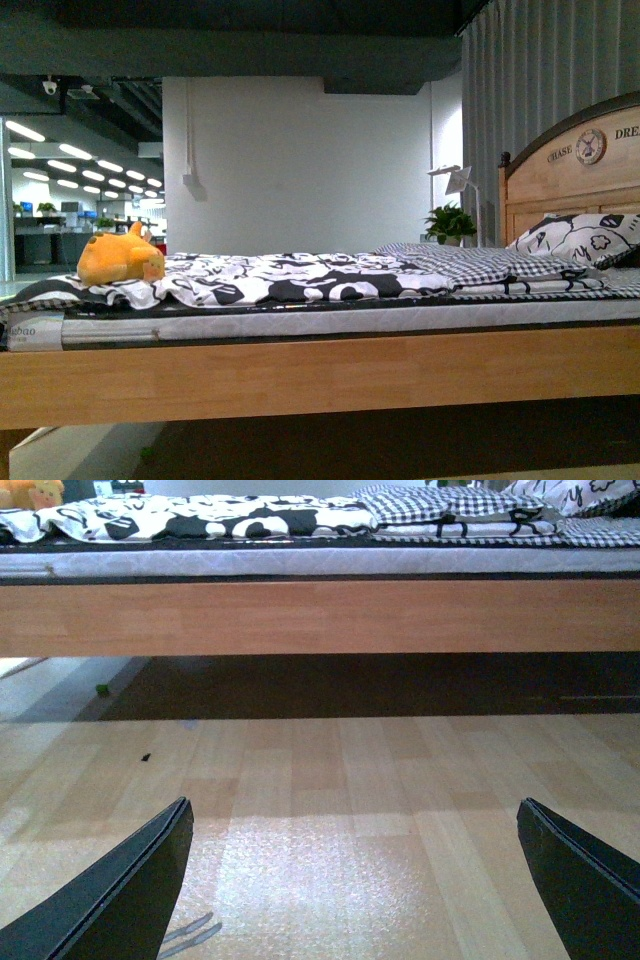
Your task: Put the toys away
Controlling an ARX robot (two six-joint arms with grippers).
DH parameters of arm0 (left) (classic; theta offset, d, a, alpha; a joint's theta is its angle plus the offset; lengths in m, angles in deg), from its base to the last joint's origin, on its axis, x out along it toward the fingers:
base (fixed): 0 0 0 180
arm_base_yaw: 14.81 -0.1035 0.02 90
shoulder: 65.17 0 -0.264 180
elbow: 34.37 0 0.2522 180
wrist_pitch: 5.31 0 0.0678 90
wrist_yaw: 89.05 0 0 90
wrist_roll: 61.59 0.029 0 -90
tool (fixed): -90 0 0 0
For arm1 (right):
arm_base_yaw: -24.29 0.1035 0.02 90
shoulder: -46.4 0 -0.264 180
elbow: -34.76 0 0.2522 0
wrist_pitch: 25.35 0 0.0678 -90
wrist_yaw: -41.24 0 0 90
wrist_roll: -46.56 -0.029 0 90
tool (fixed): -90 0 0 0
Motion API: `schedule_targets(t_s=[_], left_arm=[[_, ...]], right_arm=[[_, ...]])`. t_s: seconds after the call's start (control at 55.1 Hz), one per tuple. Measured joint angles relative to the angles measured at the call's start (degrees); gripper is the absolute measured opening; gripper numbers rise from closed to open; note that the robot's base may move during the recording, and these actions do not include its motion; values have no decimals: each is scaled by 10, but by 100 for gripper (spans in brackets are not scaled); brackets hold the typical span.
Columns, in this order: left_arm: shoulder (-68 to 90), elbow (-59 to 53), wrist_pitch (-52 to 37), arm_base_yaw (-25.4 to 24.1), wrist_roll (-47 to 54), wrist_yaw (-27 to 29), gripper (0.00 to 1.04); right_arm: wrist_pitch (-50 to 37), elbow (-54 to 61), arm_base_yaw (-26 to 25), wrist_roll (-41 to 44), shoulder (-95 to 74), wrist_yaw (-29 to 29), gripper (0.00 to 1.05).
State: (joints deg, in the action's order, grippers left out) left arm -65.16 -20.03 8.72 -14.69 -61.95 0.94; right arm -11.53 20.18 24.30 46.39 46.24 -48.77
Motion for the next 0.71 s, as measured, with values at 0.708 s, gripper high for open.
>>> schedule_targets(t_s=[0.708], left_arm=[[0,0,0,0,0,0,98]], right_arm=[[0,0,0,0,0,0,98]])
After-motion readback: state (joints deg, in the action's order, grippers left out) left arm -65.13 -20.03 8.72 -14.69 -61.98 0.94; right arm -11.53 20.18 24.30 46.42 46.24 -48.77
